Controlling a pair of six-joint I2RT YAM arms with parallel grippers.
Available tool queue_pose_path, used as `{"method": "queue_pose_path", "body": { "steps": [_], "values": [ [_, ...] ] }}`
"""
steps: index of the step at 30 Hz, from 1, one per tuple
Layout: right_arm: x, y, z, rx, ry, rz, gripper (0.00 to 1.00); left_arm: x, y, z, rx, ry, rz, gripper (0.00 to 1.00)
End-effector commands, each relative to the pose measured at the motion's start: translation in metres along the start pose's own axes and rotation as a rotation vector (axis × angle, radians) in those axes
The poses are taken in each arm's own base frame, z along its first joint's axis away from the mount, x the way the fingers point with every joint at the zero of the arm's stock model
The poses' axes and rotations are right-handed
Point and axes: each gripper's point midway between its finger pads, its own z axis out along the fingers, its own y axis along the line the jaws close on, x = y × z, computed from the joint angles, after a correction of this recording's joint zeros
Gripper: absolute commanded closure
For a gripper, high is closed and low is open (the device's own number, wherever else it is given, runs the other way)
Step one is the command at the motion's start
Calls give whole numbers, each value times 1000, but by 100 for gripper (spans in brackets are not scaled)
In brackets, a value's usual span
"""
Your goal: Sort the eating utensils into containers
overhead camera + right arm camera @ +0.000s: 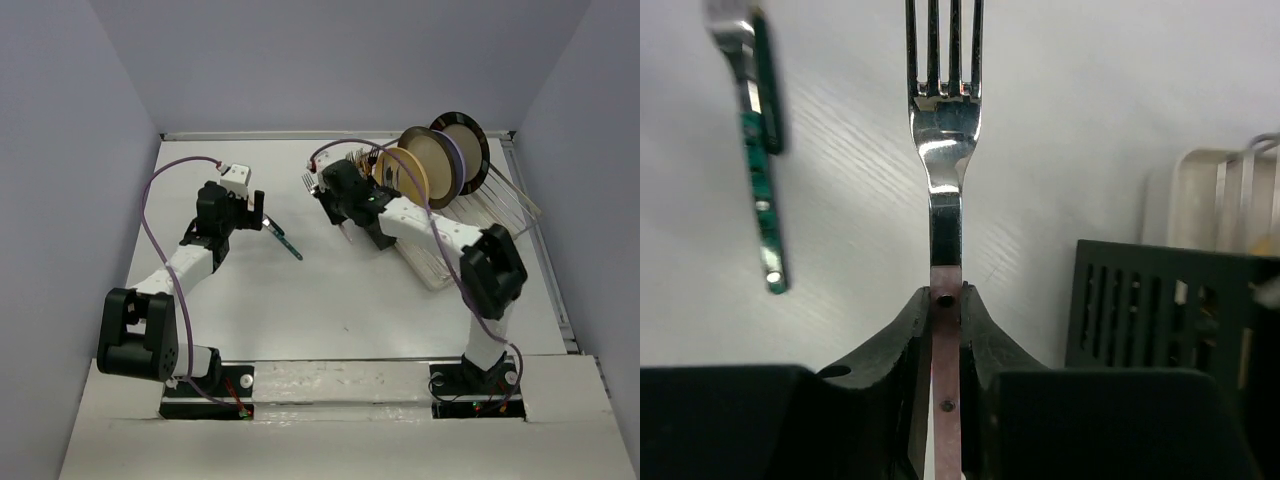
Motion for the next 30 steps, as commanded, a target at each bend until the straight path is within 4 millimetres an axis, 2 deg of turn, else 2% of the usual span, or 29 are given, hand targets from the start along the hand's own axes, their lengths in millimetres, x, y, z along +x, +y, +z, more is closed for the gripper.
{"method": "queue_pose_path", "body": {
  "steps": [1, 3, 4, 8, 10, 11, 12, 16, 17, 20, 26, 30],
  "values": [
    [-136, -6, -129, -45, -593, -34, 100, -12, 1, 0, -4, -53, 1, 1],
    [-150, -18, -161, -5, -765, -13, 100, -13, 1, 0, -4, -54, 1, 1],
    [-159, -35, -196, 56, -858, -6, 100, -12, 1, 0, -4, -53, 1, 1],
    [-164, -78, -222, 207, -985, 59, 100, -13, 0, 0, 3, -55, -2, 1],
    [-163, -87, -218, 240, -1008, 93, 100, -13, -1, 1, 6, -53, -3, 1],
    [-161, -87, -209, 250, -1010, 95, 100, -12, 0, 1, 5, -49, -3, 1],
    [-167, -93, -211, 271, -1051, 111, 100, -12, 0, 0, 5, -49, -3, 1],
    [-171, -102, -190, 357, -1063, 113, 100, -13, 0, -1, 2, -53, 1, 1],
    [-171, -110, -181, 389, -1064, 121, 100, -12, 0, -2, 2, -53, 1, 1],
    [-168, -124, -171, 428, -1061, 143, 100, -13, -1, -2, 8, -55, 2, 1],
    [-159, -120, -146, 402, -1034, 117, 100, -9, -2, 1, 13, -43, 1, 1],
    [-152, -128, -127, 406, -1012, 96, 100, -9, -2, 1, 16, -45, 1, 1]
  ]
}}
